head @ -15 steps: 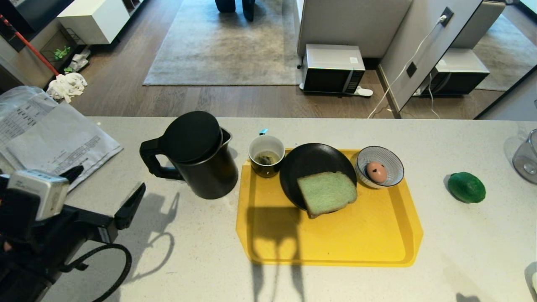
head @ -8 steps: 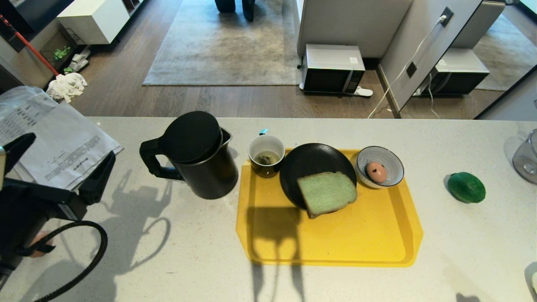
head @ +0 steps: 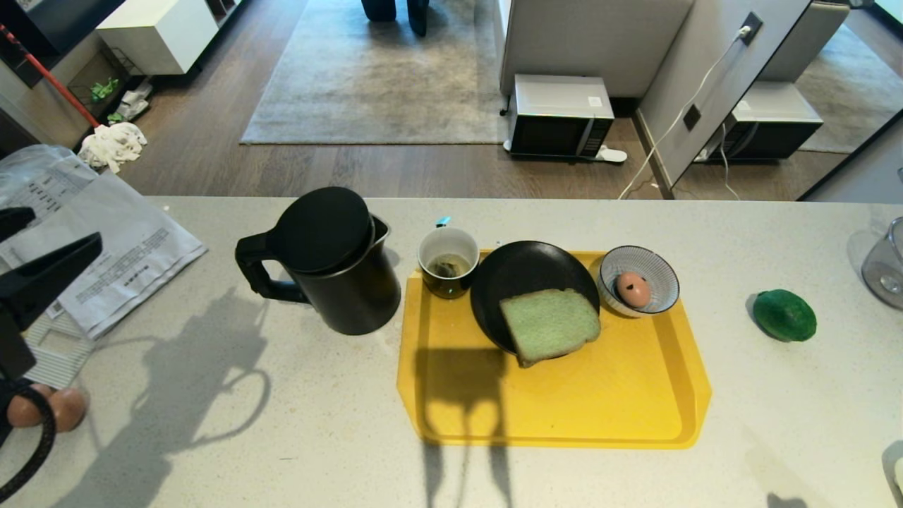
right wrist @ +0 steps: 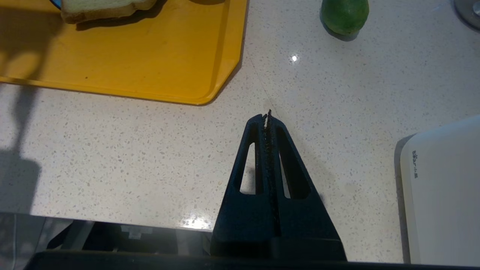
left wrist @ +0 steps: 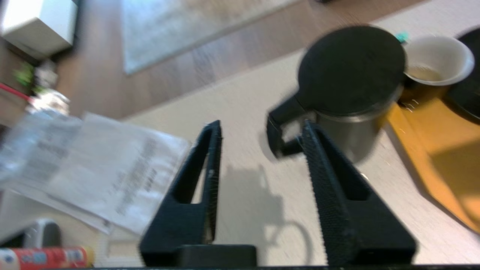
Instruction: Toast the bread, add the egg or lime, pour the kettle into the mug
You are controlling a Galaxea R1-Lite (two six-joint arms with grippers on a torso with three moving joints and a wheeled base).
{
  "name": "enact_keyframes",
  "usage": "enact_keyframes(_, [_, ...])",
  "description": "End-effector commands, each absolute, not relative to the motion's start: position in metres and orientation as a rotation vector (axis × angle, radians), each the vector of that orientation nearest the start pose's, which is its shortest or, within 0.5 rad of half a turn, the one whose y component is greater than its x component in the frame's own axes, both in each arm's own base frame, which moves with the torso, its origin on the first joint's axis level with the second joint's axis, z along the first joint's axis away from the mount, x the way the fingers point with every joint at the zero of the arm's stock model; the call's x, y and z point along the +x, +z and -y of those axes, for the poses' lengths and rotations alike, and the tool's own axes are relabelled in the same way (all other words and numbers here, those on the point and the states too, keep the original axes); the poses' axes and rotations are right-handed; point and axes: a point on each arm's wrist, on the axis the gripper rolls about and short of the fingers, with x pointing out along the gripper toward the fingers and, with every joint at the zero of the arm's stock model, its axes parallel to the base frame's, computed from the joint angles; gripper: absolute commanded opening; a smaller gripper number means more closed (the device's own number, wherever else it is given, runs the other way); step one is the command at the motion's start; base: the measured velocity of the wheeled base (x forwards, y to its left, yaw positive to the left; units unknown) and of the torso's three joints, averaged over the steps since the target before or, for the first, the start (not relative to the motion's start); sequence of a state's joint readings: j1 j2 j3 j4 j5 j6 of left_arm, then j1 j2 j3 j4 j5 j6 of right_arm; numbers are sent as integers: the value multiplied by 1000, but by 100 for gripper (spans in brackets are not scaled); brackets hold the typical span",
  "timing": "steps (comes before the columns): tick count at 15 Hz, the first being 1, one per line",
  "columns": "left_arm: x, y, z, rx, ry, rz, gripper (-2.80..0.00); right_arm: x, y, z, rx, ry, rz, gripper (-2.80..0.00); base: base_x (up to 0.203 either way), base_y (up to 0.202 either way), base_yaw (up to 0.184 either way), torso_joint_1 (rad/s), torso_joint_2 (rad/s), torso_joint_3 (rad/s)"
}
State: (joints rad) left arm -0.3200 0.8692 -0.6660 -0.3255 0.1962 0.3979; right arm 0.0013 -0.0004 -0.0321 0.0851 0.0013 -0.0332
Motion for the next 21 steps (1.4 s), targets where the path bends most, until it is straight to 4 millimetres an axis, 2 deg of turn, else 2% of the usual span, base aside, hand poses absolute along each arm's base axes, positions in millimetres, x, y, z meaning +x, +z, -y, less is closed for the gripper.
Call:
enact_keyframes(1, [81, 287, 25, 324, -147, 62, -280, -25, 76, 0, -34, 4, -54, -280, 0, 0, 0, 0, 0, 0])
enact_keyframes(6, [99, 301, 52, 123, -376, -65, -280, -25, 76, 0, -34, 4, -54, -280, 0, 0, 0, 0, 0, 0])
enact_keyframes(8, [116, 305, 62, 97, -378, -116, -280, -25, 76, 0, -34, 4, -54, -280, 0, 0, 0, 0, 0, 0])
enact_keyframes(10, [141, 305, 68, 87, -335, -167, -280, -25, 76, 0, -34, 4, -54, -280, 0, 0, 0, 0, 0, 0])
enact_keyframes(16, [196, 283, 73, 19, -258, -311, -280, -25, 76, 0, -34, 4, -54, -280, 0, 0, 0, 0, 0, 0])
enact_keyframes(21, [240, 272, 83, -17, -272, -249, -280, -25, 76, 0, -35, 4, -54, -280, 0, 0, 0, 0, 0, 0])
